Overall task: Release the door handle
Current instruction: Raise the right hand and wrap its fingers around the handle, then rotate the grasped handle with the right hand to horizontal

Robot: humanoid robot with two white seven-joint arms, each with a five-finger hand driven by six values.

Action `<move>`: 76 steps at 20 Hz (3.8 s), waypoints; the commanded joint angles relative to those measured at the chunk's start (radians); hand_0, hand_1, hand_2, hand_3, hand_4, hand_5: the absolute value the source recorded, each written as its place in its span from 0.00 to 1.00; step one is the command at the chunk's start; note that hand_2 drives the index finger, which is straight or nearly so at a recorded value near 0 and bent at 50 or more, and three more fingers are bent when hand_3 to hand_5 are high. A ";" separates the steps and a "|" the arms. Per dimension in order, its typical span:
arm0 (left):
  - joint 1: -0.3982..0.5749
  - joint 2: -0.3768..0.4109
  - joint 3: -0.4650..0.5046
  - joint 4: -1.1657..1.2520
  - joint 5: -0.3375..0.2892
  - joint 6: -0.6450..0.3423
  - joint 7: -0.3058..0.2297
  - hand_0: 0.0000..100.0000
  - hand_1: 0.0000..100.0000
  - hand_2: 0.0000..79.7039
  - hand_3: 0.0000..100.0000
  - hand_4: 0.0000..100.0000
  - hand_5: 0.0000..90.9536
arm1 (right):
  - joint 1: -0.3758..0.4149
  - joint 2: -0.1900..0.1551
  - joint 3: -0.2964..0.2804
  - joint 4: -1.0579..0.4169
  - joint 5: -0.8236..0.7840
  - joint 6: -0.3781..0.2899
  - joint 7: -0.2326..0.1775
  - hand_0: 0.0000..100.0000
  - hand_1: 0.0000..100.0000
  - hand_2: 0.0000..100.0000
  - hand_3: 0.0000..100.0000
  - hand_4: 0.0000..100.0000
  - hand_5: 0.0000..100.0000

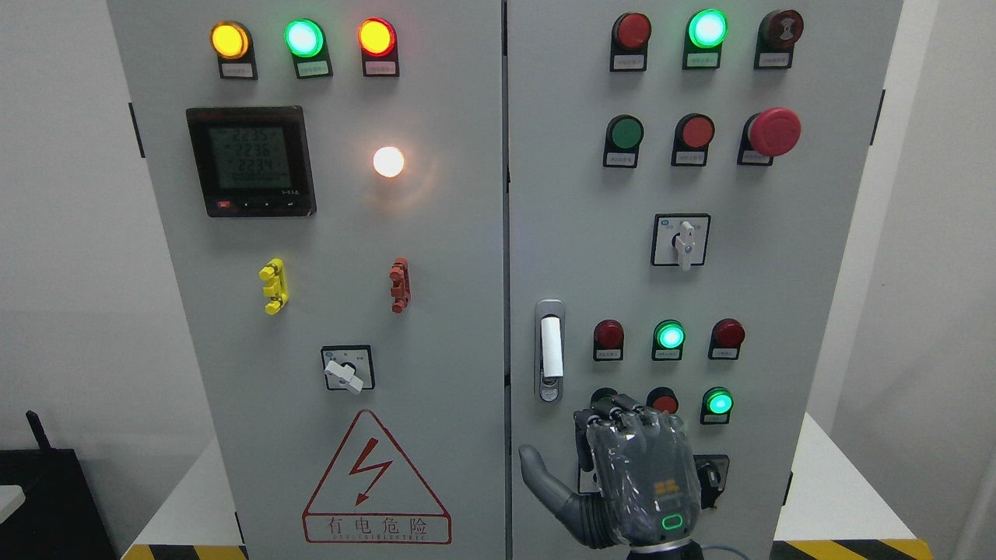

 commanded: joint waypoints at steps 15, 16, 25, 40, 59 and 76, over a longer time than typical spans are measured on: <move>0.000 0.001 -0.014 0.020 0.000 0.001 -0.001 0.12 0.39 0.00 0.00 0.00 0.00 | -0.118 0.009 -0.009 0.064 -0.003 0.033 0.043 0.26 0.45 0.95 1.00 0.91 0.99; 0.000 0.000 -0.014 0.020 0.000 0.001 -0.001 0.12 0.39 0.00 0.00 0.00 0.00 | -0.121 0.009 -0.009 0.070 -0.003 0.033 0.043 0.27 0.45 0.95 1.00 0.91 0.99; 0.000 0.001 -0.014 0.020 0.000 0.001 -0.001 0.12 0.39 0.00 0.00 0.00 0.00 | -0.142 0.011 -0.007 0.085 -0.003 0.039 0.043 0.28 0.42 0.95 1.00 0.91 0.99; 0.000 0.000 -0.014 0.020 0.000 0.001 -0.001 0.12 0.39 0.00 0.00 0.00 0.00 | -0.153 0.011 -0.006 0.100 -0.003 0.040 0.047 0.29 0.41 0.96 1.00 0.91 0.99; 0.000 0.000 -0.014 0.020 0.000 0.001 -0.001 0.12 0.39 0.00 0.00 0.00 0.00 | -0.153 0.012 -0.015 0.099 -0.003 0.073 0.055 0.33 0.42 0.96 1.00 0.92 0.99; 0.000 0.000 -0.014 0.020 0.000 0.001 -0.001 0.12 0.39 0.00 0.00 0.00 0.00 | -0.145 0.012 -0.041 0.096 -0.005 0.074 0.050 0.35 0.44 0.97 1.00 0.92 0.99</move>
